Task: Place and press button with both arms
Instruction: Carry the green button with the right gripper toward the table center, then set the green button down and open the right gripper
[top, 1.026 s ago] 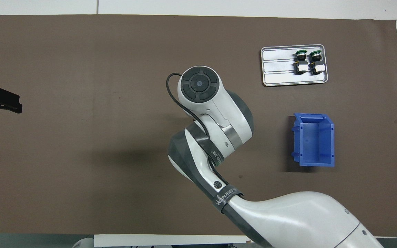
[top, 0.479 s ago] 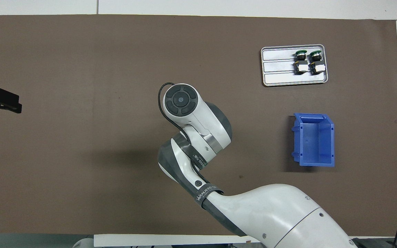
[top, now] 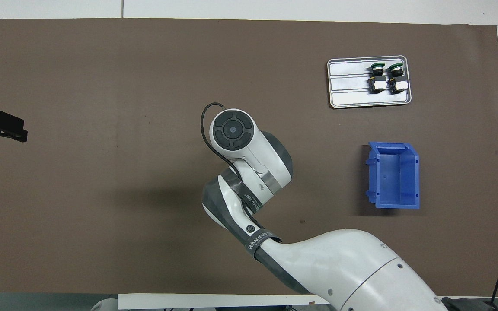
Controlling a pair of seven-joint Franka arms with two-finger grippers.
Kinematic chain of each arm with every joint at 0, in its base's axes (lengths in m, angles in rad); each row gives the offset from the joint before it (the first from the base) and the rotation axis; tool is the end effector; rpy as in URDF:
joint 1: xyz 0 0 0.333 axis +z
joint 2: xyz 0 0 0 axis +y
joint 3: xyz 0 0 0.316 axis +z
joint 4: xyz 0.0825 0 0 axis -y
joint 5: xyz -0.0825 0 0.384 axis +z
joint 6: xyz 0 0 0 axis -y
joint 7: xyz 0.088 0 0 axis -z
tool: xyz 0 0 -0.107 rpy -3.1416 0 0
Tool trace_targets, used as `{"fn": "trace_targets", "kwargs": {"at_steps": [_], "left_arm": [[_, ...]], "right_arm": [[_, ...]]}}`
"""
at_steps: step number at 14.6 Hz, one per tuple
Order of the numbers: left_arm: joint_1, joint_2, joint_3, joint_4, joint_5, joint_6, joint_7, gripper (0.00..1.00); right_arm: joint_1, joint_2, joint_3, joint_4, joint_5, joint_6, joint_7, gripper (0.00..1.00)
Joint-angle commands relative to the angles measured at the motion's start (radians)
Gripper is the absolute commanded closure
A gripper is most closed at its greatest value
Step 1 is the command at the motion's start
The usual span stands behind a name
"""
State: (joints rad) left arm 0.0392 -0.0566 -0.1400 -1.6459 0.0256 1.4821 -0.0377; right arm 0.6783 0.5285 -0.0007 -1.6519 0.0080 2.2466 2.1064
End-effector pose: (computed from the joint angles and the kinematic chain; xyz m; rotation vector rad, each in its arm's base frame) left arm 0.5236 -0.0521 0.6125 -3.0950 0.0953 0.1630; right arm 0.5355 0.4313 0.3111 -2.3187 2.0203 -0.0089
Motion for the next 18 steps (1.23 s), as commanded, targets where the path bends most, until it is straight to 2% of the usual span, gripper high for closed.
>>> {"fn": "trace_targets", "kwargs": {"at_steps": [1, 4, 8, 13, 18], "left_arm": [[0.005, -0.031, 0.002, -0.037, 0.007, 0.020, 0.004, 0.00], [0.004, -0.031, 0.002, -0.037, 0.007, 0.018, -0.001, 0.00], [0.004, -0.032, 0.002, -0.038, 0.007, 0.020, -0.011, 0.00], [-0.009, -0.038, 0.000, -0.051, 0.007, 0.026, -0.079, 0.00], [-0.012, -0.058, -0.004, -0.100, 0.007, 0.075, -0.085, 0.00]], "right_arm": [[0.000, -0.019, 0.004, 0.006, 0.009, -0.008, 0.004, 0.11], [-0.023, -0.030, 0.005, 0.119, -0.006, -0.160, -0.029, 0.02], [-0.161, -0.186, 0.001, 0.113, -0.003, -0.324, -0.314, 0.02], [-0.327, -0.339, -0.001, 0.110, -0.003, -0.569, -0.768, 0.02], [-0.525, -0.468, -0.001, 0.093, -0.003, -0.741, -1.214, 0.02]]}}
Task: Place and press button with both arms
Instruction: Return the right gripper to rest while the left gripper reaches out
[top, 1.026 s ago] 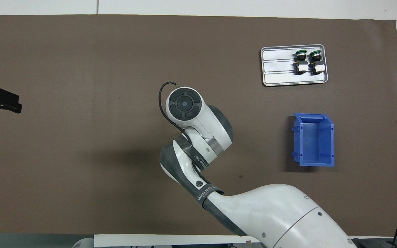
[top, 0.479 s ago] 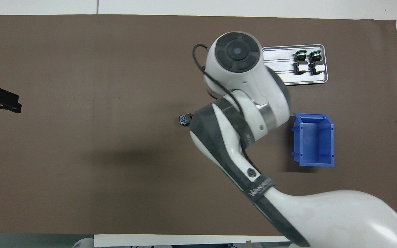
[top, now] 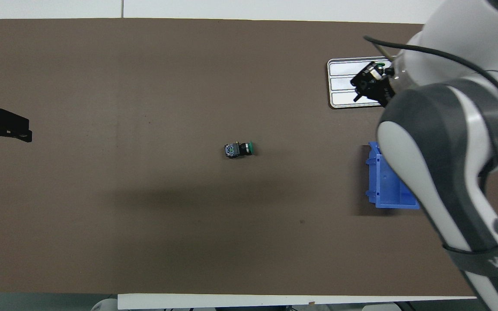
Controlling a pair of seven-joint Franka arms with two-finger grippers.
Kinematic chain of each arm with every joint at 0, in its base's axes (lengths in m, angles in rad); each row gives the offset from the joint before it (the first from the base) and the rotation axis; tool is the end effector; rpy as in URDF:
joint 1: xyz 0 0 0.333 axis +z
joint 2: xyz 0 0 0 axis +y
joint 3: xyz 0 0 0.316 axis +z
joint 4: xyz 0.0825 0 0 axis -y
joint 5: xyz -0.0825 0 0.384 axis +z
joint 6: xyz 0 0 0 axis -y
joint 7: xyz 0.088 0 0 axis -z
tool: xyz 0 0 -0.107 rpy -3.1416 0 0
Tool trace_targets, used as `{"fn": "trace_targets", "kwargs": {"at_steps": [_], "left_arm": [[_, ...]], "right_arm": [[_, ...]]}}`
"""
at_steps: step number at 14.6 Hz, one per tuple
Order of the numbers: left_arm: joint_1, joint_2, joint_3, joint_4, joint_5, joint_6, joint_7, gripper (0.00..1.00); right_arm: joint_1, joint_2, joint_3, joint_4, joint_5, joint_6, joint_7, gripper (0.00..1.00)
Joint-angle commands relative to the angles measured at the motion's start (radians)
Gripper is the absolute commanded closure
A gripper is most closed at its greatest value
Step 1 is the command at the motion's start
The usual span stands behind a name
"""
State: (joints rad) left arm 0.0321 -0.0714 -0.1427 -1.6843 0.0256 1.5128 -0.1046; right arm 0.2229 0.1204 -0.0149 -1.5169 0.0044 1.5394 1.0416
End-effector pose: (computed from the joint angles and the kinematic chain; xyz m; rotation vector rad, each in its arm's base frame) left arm 0.5208 -0.0575 0.6048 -3.0917 0.0076 0.1492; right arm 0.5728 0.1219 0.5785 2.8199 -1.2486 -0.1249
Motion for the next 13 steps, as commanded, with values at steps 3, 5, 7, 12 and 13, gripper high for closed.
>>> {"fn": "trace_targets", "kwargs": {"at_steps": [3, 5, 7, 12, 13], "left_arm": [[-0.005, -0.045, -0.001, -0.069, 0.007, 0.046, -0.023, 0.00], [-0.006, -0.051, -0.001, -0.078, 0.007, 0.046, -0.081, 0.00], [-0.041, -0.050, -0.001, -0.078, 0.005, 0.046, -0.148, 0.00], [-0.148, -0.009, -0.001, -0.080, 0.002, 0.066, -0.447, 0.00], [-0.181, 0.005, -0.001, -0.080, 0.002, 0.076, -0.508, 0.00]], "right_arm": [[-0.160, -0.102, 0.012, -0.045, 0.000, -0.074, -0.361, 0.02], [-0.204, -0.125, 0.012, -0.065, 0.000, -0.081, -0.544, 0.02], [-0.215, -0.148, -0.005, -0.069, 0.000, -0.110, -0.740, 0.02], [-0.183, -0.183, -0.049, -0.121, -0.003, -0.102, -0.857, 0.02], [-0.183, -0.179, -0.048, -0.115, -0.004, -0.101, -0.897, 0.02]]}}
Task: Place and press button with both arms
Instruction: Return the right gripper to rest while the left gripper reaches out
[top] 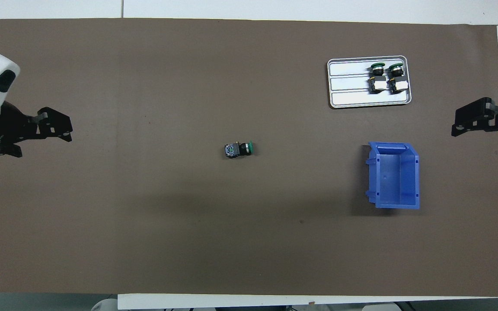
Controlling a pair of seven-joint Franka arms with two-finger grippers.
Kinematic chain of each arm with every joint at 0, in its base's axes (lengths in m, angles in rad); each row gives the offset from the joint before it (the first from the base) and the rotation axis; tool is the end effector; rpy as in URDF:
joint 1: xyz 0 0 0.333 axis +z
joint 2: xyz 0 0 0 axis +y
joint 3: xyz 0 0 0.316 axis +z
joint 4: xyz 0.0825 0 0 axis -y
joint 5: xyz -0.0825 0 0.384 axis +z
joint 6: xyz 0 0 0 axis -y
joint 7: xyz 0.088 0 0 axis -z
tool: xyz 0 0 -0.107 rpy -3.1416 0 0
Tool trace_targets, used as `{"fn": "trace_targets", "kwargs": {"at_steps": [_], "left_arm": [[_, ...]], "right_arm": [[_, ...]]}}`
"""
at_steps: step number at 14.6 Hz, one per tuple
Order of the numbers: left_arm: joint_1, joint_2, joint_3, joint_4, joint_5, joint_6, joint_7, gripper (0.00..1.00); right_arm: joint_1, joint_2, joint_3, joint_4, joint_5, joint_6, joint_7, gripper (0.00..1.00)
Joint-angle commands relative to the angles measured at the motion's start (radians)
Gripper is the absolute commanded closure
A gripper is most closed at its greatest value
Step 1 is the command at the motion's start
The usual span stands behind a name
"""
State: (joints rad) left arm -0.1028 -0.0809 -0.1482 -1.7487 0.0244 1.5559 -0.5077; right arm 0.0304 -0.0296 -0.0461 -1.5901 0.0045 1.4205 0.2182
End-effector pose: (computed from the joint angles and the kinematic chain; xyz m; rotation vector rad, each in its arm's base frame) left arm 0.5062 -0.1299 0.5830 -3.0377 -0.3923 0.1400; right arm 0.5284 -0.0081 0.6195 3.1043 -0.3640 -0.2190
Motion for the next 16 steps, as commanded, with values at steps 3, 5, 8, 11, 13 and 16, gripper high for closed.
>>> {"fn": "trace_targets", "kwargs": {"at_steps": [3, 5, 8, 11, 13, 16], "left_arm": [[-0.113, 0.061, 0.004, -0.015, 0.002, 0.073, -0.312, 0.00], [-0.133, 0.075, 0.004, -0.014, 0.002, 0.087, -0.377, 0.00], [-0.182, 0.108, 0.006, -0.012, 0.002, 0.117, -0.492, 0.00], [-0.241, 0.156, 0.006, -0.002, 0.002, 0.144, -0.657, 0.00], [-0.271, 0.174, 0.004, 0.000, -0.009, 0.168, -0.794, 0.00], [-0.327, 0.242, 0.006, 0.034, -0.031, 0.199, -0.996, 0.00]], "right_arm": [[0.006, -0.024, -0.014, -0.033, -0.054, 0.021, -0.158, 0.02], [-0.001, -0.023, -0.011, -0.033, -0.055, 0.021, -0.190, 0.02], [-0.001, -0.016, -0.012, -0.027, -0.067, 0.020, -0.210, 0.02], [-0.001, -0.019, -0.021, -0.033, -0.066, 0.017, -0.215, 0.02], [0.003, -0.015, -0.023, -0.042, -0.055, 0.009, -0.220, 0.02], [0.019, -0.016, -0.014, -0.045, -0.055, 0.003, -0.220, 0.02]]}}
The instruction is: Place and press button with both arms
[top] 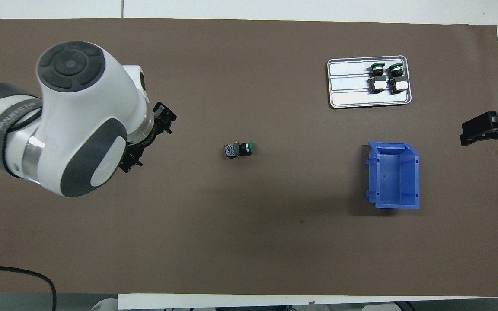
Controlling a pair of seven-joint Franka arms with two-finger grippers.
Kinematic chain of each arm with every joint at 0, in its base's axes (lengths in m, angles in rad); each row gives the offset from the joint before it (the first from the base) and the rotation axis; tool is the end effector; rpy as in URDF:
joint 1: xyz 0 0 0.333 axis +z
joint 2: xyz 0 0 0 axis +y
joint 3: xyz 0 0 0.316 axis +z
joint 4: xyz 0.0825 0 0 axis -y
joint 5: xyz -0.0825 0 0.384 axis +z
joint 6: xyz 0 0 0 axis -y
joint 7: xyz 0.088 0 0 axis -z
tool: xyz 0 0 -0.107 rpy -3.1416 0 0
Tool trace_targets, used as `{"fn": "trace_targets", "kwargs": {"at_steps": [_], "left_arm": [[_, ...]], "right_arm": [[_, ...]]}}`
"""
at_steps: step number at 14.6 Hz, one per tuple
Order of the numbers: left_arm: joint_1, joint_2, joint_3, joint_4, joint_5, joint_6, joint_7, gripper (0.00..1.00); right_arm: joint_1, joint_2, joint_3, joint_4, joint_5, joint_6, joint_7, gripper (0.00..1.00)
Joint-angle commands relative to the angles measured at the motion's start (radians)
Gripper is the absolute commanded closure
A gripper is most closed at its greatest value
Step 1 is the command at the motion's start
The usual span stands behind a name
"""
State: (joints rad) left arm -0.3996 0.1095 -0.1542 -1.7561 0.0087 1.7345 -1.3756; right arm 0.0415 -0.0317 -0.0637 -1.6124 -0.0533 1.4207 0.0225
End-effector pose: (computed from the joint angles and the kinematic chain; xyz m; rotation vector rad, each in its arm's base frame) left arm 0.4962 -0.3022 0.4886 -2.7857 -1.2102 0.1229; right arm 0.5268 -0.0186 0.6106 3.0796 -0.0743 -0.2471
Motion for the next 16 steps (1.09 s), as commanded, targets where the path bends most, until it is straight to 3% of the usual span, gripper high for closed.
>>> {"fn": "trace_targets", "kwargs": {"at_steps": [1, 5, 11, 16], "left_arm": [[-0.045, 0.067, 0.012, 0.050, -0.025, 0.045, -0.204, 0.00], [-0.105, 0.099, 0.012, 0.050, -0.029, 0.094, -0.380, 0.01], [-0.183, 0.232, 0.013, 0.133, -0.036, 0.129, -0.569, 0.01], [-0.225, 0.292, 0.013, 0.138, -0.027, 0.258, -0.733, 0.01]], "right_arm": [[0.008, -0.014, 0.005, -0.023, 0.004, 0.003, -0.024, 0.02], [-0.005, -0.013, 0.005, -0.021, 0.004, 0.003, -0.024, 0.02], [0.003, -0.013, 0.005, -0.023, 0.004, 0.003, -0.024, 0.02], [0.001, -0.014, 0.005, -0.023, 0.004, 0.003, -0.024, 0.02]]}}
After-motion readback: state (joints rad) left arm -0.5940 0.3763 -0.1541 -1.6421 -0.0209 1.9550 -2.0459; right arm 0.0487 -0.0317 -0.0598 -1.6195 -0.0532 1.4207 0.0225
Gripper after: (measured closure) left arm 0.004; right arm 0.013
